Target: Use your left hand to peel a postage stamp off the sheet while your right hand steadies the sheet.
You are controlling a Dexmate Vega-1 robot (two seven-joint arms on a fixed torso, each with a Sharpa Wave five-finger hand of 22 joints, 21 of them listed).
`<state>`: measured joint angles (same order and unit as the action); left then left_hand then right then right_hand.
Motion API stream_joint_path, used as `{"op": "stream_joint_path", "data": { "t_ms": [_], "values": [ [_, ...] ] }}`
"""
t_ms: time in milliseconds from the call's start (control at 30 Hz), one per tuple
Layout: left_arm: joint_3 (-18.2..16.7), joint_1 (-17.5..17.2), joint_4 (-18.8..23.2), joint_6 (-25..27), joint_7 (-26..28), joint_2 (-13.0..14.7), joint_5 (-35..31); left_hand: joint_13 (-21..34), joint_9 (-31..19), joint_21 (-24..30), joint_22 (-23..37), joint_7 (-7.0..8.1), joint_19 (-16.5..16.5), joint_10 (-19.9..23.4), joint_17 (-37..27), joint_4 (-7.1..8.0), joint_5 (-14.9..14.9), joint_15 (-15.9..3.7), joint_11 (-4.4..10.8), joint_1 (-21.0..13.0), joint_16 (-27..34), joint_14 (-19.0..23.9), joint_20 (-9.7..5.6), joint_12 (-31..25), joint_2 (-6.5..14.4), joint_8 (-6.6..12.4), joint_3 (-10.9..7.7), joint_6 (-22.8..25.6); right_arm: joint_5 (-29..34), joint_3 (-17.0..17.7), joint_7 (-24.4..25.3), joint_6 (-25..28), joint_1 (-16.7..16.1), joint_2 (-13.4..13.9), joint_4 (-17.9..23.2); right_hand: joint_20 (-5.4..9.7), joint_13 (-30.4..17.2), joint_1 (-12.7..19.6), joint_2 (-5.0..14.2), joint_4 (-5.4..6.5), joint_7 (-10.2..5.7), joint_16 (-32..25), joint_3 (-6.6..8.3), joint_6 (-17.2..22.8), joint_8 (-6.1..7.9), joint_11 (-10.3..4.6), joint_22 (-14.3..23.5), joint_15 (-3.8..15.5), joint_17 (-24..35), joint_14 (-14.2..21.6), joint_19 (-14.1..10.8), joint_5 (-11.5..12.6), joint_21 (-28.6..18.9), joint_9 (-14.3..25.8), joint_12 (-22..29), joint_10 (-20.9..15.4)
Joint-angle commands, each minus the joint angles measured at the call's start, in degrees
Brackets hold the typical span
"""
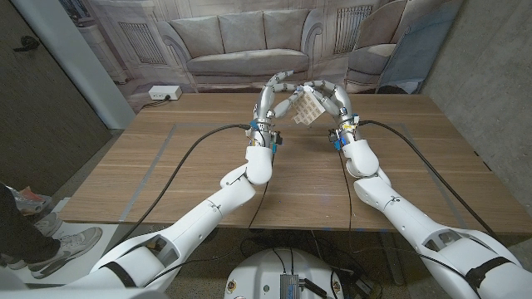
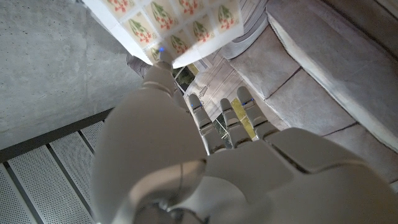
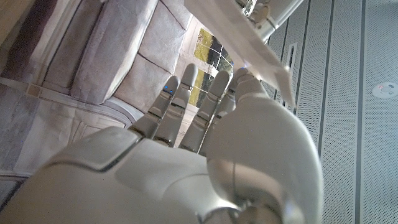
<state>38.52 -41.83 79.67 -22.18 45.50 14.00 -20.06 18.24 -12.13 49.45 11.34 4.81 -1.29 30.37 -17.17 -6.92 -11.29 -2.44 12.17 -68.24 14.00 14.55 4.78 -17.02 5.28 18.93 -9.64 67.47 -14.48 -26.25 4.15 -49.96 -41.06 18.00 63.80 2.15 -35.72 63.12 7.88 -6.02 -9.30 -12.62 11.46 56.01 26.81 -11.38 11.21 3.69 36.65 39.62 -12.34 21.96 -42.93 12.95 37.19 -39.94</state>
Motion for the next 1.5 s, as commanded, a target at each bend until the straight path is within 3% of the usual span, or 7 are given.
{"op": "stream_joint_path", "data": {
  "t_ms": [33,200,300,733,1500],
  "values": [
    [0.7,0.0,1.8,2.2,-1.0,1.4,-2.2,0.4,-2.1,0.6,0.1,-2.20,0.8,-1.1,-0.5,-0.03,-0.1,-4.35,-0.03,-0.5,-0.5,-0.9,-0.51,0.1,2.3,0.81,-1.27,-1.5,0.3,0.3,0.5,-0.6,-0.1,-0.1,0.0,5.66,-0.2,0.0,0.31,-0.35,2.78,0.0,0.02,4.1,1.07,-0.13,0.1,9.91,0.0,0.5,0.3,0.4,-0.2,15.1,0.3,-0.6],
    [0.9,-0.2,2.2,1.8,-0.7,1.7,-2.5,1.0,-6.9,1.0,0.2,-4.98,2.1,-2.7,-1.1,0.07,-0.3,-3.35,-0.03,-1.1,-1.1,-2.5,-0.73,0.3,3.7,2.80,-2.54,-4.9,-0.6,0.3,-0.1,-0.9,-0.1,-0.1,-0.5,5.72,-0.2,0.0,0.30,-0.36,2.85,0.1,0.02,4.2,1.06,-0.13,0.1,9.90,0.0,0.5,0.4,0.4,-0.2,15.1,0.3,-0.6],
    [1.1,-0.4,3.0,2.5,-0.8,2.3,-3.6,1.3,-9.5,1.3,0.3,-5.77,2.4,-3.1,-1.3,0.14,-0.5,-3.18,-0.02,-1.3,-1.2,-2.9,-0.85,0.1,4.2,3.88,-3.23,-6.7,-0.2,0.4,0.3,-0.8,-0.2,-0.1,-0.3,5.72,-0.2,0.0,0.29,-0.38,2.80,0.1,0.02,4.1,1.04,-0.13,0.1,9.91,0.0,0.5,0.4,0.4,-0.3,15.1,0.3,-0.6],
    [1.1,-1.7,3.6,2.0,3.1,3.0,-6.5,2.3,-14.7,2.3,0.3,-6.02,2.9,-3.4,-1.7,0.56,-1.0,-3.03,-0.04,-1.2,-1.5,-3.4,-1.47,-0.7,4.4,7.24,-4.55,-7.2,0.1,0.3,0.5,-0.4,0.1,-0.4,-0.6,5.73,-0.3,0.0,0.28,-0.44,2.92,0.1,0.04,4.1,1.09,-0.14,0.1,9.92,0.0,0.5,0.4,0.5,-0.4,15.3,0.3,-0.7],
    [0.2,-4.4,4.2,-0.2,10.5,3.9,-9.9,3.2,-19.1,3.5,0.2,-6.13,2.5,-2.0,-1.9,0.53,-1.3,-3.34,-0.01,-0.9,-1.4,-2.8,-2.06,-2.3,3.7,9.92,-5.45,-7.9,1.7,-0.2,2.6,2.2,-0.1,-0.4,1.1,5.79,-0.3,0.0,0.28,-0.55,2.88,0.1,0.09,4.2,1.07,-0.12,0.0,9.92,0.1,0.5,0.5,0.6,-0.6,15.4,0.3,-0.6]
  ]
}}
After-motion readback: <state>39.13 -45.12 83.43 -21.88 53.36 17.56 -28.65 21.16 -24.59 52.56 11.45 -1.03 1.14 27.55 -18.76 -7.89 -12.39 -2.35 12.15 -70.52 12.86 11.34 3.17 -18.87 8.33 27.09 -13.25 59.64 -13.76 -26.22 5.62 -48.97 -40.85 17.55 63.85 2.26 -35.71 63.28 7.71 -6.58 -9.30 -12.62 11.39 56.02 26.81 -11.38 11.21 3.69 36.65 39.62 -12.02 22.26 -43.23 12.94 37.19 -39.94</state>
